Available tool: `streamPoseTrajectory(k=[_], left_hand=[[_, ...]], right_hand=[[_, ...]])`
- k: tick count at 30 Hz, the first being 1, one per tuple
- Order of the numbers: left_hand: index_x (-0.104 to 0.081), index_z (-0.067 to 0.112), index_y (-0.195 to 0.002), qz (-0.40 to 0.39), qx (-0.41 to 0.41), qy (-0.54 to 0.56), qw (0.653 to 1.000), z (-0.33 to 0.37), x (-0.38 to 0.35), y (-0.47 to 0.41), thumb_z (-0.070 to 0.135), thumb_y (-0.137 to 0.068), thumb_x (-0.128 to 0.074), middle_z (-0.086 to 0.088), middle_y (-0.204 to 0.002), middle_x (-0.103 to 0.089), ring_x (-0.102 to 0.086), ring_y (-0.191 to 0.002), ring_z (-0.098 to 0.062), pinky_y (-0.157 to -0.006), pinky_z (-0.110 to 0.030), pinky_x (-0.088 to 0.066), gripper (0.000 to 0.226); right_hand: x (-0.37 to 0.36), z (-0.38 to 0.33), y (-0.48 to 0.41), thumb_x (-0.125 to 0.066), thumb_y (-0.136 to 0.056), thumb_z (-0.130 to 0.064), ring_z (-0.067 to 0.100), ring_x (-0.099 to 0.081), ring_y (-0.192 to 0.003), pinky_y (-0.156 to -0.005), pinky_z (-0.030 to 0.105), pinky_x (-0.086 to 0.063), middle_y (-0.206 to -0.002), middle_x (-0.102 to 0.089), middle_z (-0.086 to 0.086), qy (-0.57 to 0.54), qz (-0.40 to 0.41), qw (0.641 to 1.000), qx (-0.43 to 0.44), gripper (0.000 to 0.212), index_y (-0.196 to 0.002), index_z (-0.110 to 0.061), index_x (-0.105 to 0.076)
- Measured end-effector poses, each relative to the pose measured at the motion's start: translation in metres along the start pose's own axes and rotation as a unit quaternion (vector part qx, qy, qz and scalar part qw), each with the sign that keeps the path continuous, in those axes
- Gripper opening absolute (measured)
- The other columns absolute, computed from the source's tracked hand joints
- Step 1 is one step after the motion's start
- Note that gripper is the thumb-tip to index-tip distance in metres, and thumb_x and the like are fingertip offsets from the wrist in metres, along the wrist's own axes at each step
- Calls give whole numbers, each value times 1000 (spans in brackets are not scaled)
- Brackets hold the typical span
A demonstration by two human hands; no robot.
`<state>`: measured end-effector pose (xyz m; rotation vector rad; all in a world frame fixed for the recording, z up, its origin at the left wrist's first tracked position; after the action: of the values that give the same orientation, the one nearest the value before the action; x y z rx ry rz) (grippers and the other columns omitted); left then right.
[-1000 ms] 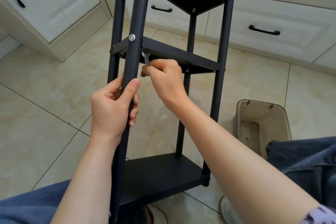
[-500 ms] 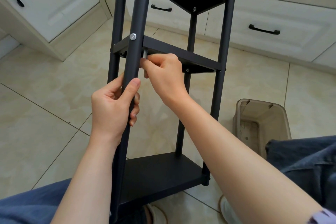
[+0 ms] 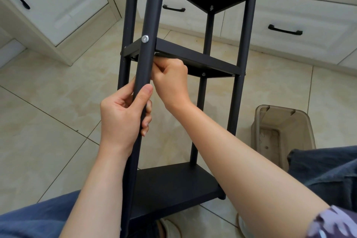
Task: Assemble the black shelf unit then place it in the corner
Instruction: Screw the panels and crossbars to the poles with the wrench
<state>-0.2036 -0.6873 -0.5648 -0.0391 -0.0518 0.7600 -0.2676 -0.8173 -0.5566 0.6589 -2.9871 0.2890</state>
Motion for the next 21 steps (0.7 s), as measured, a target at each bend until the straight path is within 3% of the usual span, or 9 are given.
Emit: streamPoseTrajectory(k=[11, 16, 18, 21], left_hand=[[-75, 22, -115, 7, -6, -5, 1000, -1, 1, 0, 29, -96, -69, -2, -61, -54, -43, -39, -15, -36, -21, -35, 22], [-76, 25, -111, -4, -9, -4, 1000, 0, 0, 1, 32, -94, -69, -1, -61, -55, -44, -40, -13, -36, -21, -36, 19], [-75, 22, -113, -1, -8, -4, 1000, -1, 1, 0, 34, -93, -70, -1, -61, -55, -44, -40, -14, -36, -21, -36, 23], [-73, 22, -119, 3, -8, 3, 1000, -2, 1, 0, 33, -93, -70, -1, -61, -54, -43, -39, -13, -37, -20, -36, 28]], right_hand=[[-3, 2, 1, -60, -96, -9, 26, -67, -73, -73, 46, -54, -73, -71, 13, 3, -9, 1000, 3, 24, -80, 5, -72], [8, 10, 16, -60, -97, -13, 4, -60, -60, -67, 33, -52, -62, -64, -7, 33, -51, 998, -6, 28, -72, -7, -70], [25, 18, 26, -62, -95, -15, 5, -56, -56, -64, 36, -49, -61, -65, 2, 63, -40, 997, -8, 27, -73, -3, -72], [63, 29, 38, -62, -92, -13, 27, -50, -57, -58, 42, -39, -61, -59, 19, 80, 0, 997, -8, 24, -75, 1, -71]])
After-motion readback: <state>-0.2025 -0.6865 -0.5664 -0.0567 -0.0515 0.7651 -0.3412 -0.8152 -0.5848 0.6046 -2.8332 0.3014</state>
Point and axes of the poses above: each hand's wrist, its own y-axis away from the middle knuckle, its own x-axis out of the back of the hand, z = x × y, the point moved 7 cm from there along -y, towards the middle knuckle
